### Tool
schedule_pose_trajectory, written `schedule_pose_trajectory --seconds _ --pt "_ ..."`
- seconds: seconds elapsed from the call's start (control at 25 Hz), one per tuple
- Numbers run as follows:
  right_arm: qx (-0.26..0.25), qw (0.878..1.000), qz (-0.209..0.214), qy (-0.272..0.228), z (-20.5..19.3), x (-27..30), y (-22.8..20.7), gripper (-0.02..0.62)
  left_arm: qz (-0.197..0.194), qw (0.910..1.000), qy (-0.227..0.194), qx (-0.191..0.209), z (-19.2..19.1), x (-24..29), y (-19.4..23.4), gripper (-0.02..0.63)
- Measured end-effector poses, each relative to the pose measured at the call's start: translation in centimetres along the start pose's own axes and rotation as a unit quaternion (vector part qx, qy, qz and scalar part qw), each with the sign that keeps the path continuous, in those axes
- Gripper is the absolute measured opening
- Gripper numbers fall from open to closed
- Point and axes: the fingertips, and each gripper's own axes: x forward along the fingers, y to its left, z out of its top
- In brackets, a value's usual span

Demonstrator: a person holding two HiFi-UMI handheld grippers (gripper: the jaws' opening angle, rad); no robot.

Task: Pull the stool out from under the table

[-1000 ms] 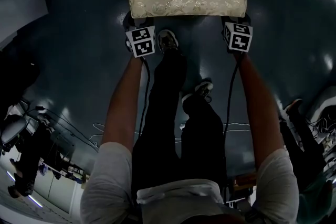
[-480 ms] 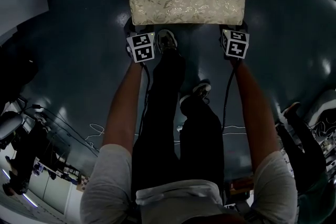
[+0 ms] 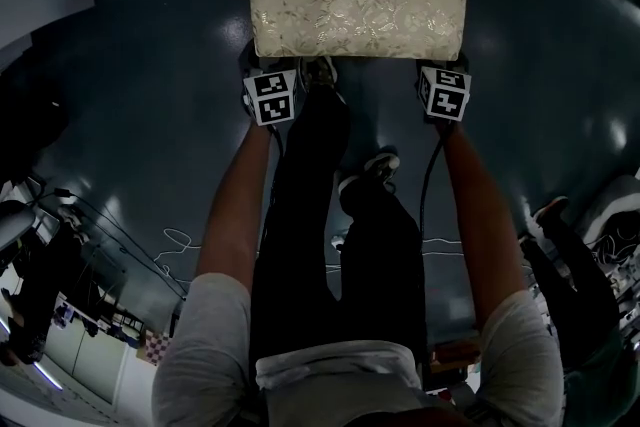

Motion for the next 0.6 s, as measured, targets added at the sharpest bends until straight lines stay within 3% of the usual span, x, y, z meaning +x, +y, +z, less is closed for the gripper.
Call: schedule_pose_trajectory --seconds 0.6 --pt "-0.004 1.0 0.004 0.03 -0.6 -0.1 -0.1 0.252 0.001 0.9995 0.031 -0.011 -1.0 -0.2 -0.2 0.235"
